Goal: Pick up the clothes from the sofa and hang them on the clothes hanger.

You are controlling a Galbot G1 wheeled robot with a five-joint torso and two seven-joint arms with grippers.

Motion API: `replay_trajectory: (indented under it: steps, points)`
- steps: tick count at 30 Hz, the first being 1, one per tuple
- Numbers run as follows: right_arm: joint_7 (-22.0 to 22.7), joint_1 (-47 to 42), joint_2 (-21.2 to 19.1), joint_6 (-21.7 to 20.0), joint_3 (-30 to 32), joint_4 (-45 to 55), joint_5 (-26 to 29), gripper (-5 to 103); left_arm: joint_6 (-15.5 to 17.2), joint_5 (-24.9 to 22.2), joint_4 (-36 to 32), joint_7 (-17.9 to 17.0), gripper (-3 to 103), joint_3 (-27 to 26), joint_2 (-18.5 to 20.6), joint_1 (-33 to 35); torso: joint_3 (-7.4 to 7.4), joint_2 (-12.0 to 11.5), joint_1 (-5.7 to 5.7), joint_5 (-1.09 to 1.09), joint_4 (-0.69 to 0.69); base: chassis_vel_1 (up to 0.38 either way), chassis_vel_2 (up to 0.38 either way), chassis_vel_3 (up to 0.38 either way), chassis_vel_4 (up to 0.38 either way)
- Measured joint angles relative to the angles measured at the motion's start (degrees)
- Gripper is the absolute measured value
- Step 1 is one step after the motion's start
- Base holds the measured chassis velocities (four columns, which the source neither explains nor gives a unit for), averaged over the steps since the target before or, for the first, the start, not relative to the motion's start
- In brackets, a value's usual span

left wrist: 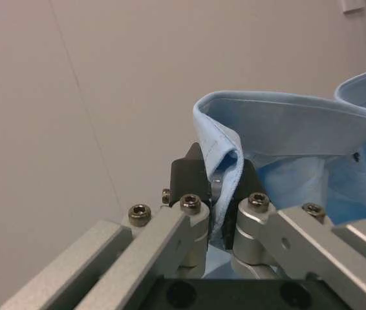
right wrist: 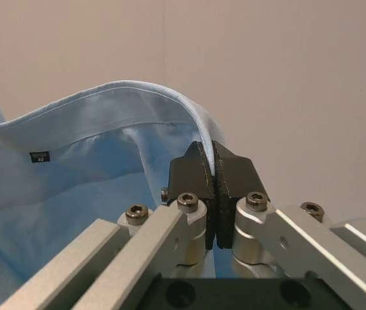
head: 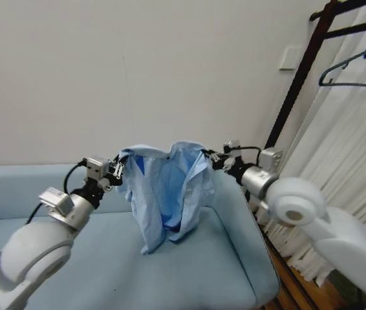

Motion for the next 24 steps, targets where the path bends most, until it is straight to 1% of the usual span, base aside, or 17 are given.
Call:
replay_trajectory:
  steps: [2,3,5,6,8,9,12,13,14,15,17,18,19,20,21,23,24]
  points:
    - [0.5,3.2,-1.6,-0.1,0.4,1.6,5.5,1,1.0,-6.1,0.0,0.1,3,-6.6,1.8,1.3,0.00,0.0,0.00,0.01,0.01,0.000,0.000,0.000,0.000]
    - [0.5,3.2,-1.6,-0.1,0.4,1.6,5.5,1,1.0,-6.1,0.0,0.1,3,-6.6,1.8,1.3,0.00,0.0,0.00,0.01,0.01,0.000,0.000,0.000,0.000]
    - [0.8,6.8,-2.9,-0.4,0.4,2.5,11.7,1,2.1,-15.2,0.0,0.1,3,-14.3,3.7,2.0,0.01,0.0,0.00,-0.01,0.02,0.000,0.000,0.000,0.000]
    - [0.8,9.0,-3.5,-0.5,0.2,2.6,14.3,1,2.0,-18.6,0.1,0.1,3,-17.2,4.5,2.0,0.01,0.0,0.00,0.00,0.02,0.000,0.000,0.000,0.000]
    - [0.8,13.4,-4.6,-0.9,0.2,2.5,18.8,1,0.6,-25.1,0.1,0.3,3,-22.2,6.5,1.6,0.00,0.0,0.00,0.01,0.02,0.000,0.000,0.000,0.000]
    - [0.8,13.4,-4.6,-0.9,0.2,2.5,18.8,1,0.6,-25.1,0.1,0.3,3,-22.2,6.5,1.6,0.00,0.0,0.00,0.01,0.02,0.000,0.000,0.000,0.000]
    - [-1.0,18.2,-7.7,-1.9,1.1,1.7,22.3,1,0.0,-33.3,0.2,0.3,3,-28.3,8.9,1.4,0.00,0.0,0.00,0.01,0.02,0.000,0.000,0.000,0.000]
    - [-2.1,18.8,-9.1,-2.0,1.5,1.7,22.8,1,0.0,-34.6,0.2,0.3,3,-29.7,9.2,1.5,0.00,0.0,0.00,0.01,0.01,0.000,0.000,0.000,0.000]
    - [-2.1,18.8,-9.1,-2.0,1.5,1.7,22.8,1,0.0,-34.6,0.2,0.3,3,-29.7,9.2,1.5,0.00,0.0,0.00,0.01,0.01,0.000,0.000,0.000,0.000]
    - [-3.7,19.1,-11.4,-2.1,2.0,1.9,23.4,1,0.1,-36.6,0.3,0.3,3,-31.5,9.5,1.8,0.01,0.0,0.00,0.01,0.00,0.000,0.000,0.000,0.000]
    - [-5.1,19.2,-14.8,-2.2,2.7,2.9,25.7,1,1.3,-41.8,0.3,-0.1,3,-34.6,9.8,2.4,0.00,0.0,0.00,0.03,-0.01,0.000,0.000,0.000,0.000]
    - [-5.4,19.3,-16.3,-2.2,2.9,3.5,27.2,1,1.9,-44.3,0.3,-1.0,3,-35.5,9.9,2.6,0.01,0.0,0.00,0.03,0.00,0.000,0.000,0.000,0.000]
    - [-5.6,19.6,-18.0,-2.2,3.1,4.3,29.1,1,2.5,-48.1,0.4,-2.8,3,-36.2,10.0,2.7,0.00,0.0,0.00,0.02,-0.01,0.000,0.000,0.000,0.000]
    - [-5.6,19.6,-18.0,-2.2,3.1,4.3,29.1,1,2.5,-48.1,0.4,-2.8,3,-36.2,10.0,2.7,0.00,0.0,0.00,0.02,-0.01,0.000,0.000,0.000,0.000]
    - [-5.7,19.7,-19.1,-2.3,3.2,4.8,30.7,1,3.0,-51.5,0.4,-4.3,3,-36.6,10.0,2.7,0.00,0.0,0.00,0.01,0.00,0.000,0.000,0.000,0.000]
    - [-4.7,19.7,-21.1,-3.6,3.2,5.8,33.9,1,4.5,-60.2,0.5,-10.5,3,-36.1,9.8,2.8,0.00,0.0,0.00,0.03,0.01,0.000,0.000,0.000,0.000]
    - [-3.7,19.4,-21.6,-4.1,2.9,6.1,34.5,1,5.2,-62.6,0.5,-12.8,3,-34.4,9.3,2.8,0.00,0.0,-0.01,0.02,0.01,0.000,0.000,0.000,0.000]
